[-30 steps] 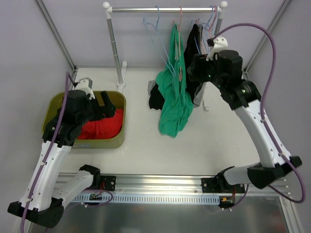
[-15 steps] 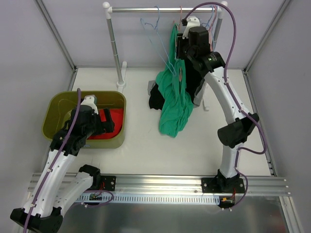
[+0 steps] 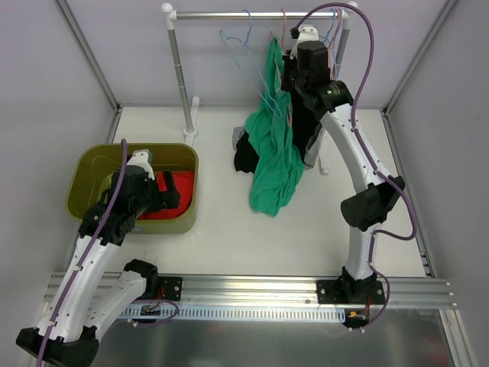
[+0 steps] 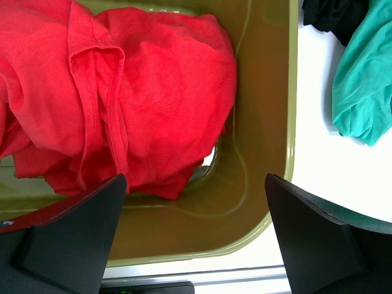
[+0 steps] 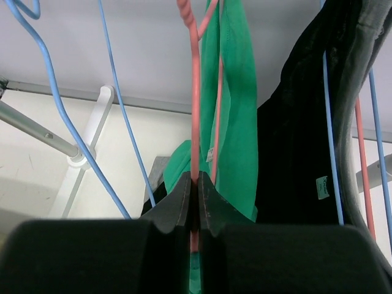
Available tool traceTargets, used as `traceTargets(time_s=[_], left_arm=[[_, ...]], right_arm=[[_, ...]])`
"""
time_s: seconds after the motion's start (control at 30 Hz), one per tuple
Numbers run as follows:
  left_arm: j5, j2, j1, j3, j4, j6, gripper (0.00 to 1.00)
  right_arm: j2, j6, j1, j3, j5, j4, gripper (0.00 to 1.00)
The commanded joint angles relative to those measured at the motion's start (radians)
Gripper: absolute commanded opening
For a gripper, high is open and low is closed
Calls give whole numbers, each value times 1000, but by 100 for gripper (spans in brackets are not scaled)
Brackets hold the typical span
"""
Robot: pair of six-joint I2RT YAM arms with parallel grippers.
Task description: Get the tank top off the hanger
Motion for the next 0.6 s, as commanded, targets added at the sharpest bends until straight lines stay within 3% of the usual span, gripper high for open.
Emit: traceTargets(time_s=[0.0,0.2,0.57], left_arm=[[-11,-10,3,-2,27,2,99],[58,-6,4,27,47,-12,99],[256,52,-54,285,179,-78,99]], right_arm=[[-108,44,0,24,42,90,0],[-293,45,-5,-103,-13,121,0],[-710,25,-23,-638,-124,156,0]])
